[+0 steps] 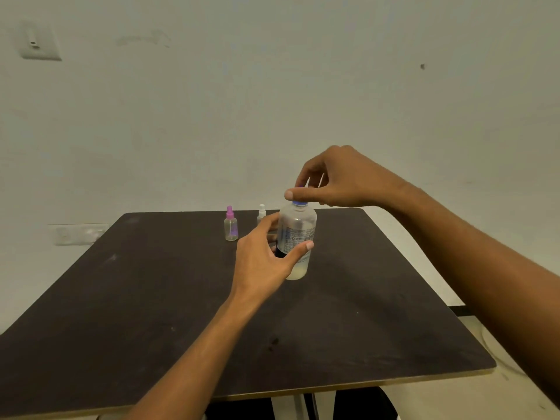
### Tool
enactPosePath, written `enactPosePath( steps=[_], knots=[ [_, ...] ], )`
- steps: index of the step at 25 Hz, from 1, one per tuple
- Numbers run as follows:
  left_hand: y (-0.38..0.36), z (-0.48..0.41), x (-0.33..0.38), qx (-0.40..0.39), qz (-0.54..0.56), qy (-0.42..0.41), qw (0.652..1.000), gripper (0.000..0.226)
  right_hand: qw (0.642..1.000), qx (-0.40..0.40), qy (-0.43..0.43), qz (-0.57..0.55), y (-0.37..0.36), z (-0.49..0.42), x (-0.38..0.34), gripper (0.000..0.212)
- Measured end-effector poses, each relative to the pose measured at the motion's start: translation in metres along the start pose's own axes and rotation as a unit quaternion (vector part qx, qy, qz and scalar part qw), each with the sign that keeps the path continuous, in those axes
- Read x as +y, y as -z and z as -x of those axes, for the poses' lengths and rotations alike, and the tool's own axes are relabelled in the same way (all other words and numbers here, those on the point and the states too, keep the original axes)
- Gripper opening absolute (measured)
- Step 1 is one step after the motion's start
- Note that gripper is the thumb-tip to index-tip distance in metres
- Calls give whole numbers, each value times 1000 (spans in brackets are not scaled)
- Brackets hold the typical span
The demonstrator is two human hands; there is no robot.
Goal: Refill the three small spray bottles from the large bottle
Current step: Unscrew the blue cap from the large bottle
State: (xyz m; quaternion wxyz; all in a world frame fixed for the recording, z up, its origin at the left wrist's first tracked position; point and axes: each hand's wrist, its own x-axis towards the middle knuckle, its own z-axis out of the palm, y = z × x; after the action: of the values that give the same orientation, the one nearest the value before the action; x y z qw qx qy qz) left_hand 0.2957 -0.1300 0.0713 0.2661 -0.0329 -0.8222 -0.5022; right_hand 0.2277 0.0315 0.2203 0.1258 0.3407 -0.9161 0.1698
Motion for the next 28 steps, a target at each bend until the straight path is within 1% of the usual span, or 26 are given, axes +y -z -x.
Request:
enactPosePath(
  steps=[3, 6, 8, 11, 13, 15, 17, 19, 21, 22, 24, 25, 28],
  knots=[
    [0, 2, -2, 3, 4, -1, 1000, 82, 999, -47, 20, 20, 4, -10, 0, 35],
    [-1, -1, -6, 5, 1, -3, 1000, 80, 996, -78, 34, -2, 8, -16, 2, 25],
    [-2, -2, -7, 7, -3, 3, 1000, 79, 991, -120, 55, -5, 15, -16, 3, 16],
    [-4, -2, -5, 9, 2, 3, 1000, 78, 981, -173, 84, 5, 19, -17, 1, 26],
    [-4, -2, -3, 10, 4, 3, 1000, 77, 986, -152, 74, -10, 16, -20, -2, 28],
    [-5, -2, -3, 9, 1, 3, 1000, 77, 992, -121, 36, -19, 12, -23, -3, 32],
    [-6, -2, -3, 10, -4, 0, 1000, 77, 992, -123, 6, -2, 11, -26, -2, 35],
    [-6, -3, -5, 11, -7, -3, 1000, 77, 990, -142, 12, 13, 13, -26, -3, 27],
    [-6, -3, -6, 12, -8, -6, 1000, 78, 985, -165, 40, 22, 17, -27, -5, 12],
    [-6, -3, -7, 12, -9, -6, 1000, 78, 982, -179, 60, 29, 18, -26, -6, 8],
    [-7, -3, -7, 9, -10, -5, 1000, 79, 976, -199, 84, 34, 19, -26, -6, 17],
    [-8, -4, -8, 9, -9, -5, 1000, 79, 977, -195, 81, 26, 18, -26, -6, 20],
    [-9, -4, -8, 3, -8, -5, 1000, 78, 990, -139, 24, -8, 14, -28, -5, 30]
  ],
)
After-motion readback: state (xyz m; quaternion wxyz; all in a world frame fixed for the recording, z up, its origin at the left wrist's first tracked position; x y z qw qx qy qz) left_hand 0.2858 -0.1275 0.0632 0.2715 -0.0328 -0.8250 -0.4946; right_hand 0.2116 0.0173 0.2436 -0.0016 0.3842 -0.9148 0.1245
